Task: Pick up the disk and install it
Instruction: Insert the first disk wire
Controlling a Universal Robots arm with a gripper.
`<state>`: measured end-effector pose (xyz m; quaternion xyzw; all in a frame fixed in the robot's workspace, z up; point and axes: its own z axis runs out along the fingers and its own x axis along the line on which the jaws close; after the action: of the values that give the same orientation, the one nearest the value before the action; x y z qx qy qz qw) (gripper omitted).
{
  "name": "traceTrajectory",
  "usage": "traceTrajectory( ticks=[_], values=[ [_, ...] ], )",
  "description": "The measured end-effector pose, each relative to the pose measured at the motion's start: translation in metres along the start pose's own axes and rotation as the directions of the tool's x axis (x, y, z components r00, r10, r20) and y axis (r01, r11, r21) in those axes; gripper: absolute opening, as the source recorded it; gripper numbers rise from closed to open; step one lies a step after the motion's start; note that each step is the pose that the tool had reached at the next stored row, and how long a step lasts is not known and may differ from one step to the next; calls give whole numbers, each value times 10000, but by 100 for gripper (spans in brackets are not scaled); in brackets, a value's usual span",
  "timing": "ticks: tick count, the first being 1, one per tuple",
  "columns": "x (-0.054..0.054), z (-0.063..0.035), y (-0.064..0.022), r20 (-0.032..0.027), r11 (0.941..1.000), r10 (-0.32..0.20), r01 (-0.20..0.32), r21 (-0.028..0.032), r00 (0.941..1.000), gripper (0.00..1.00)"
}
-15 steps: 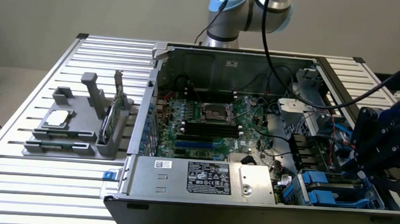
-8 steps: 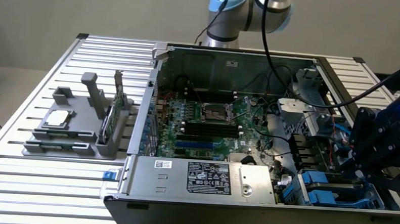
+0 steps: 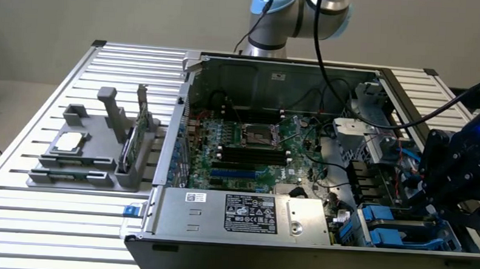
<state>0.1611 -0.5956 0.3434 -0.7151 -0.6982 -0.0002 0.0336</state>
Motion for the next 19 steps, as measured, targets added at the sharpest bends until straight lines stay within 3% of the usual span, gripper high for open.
traceTrajectory(
  ticks=[3,8,19],
  values=[
    [29,2,-1,24,10000,2,-2,-12,10000,16],
    [43,3,0,52,9999,5,-4,-115,10000,16],
    [43,32,0,88,9999,41,-40,-158,10000,16]
  ],
)
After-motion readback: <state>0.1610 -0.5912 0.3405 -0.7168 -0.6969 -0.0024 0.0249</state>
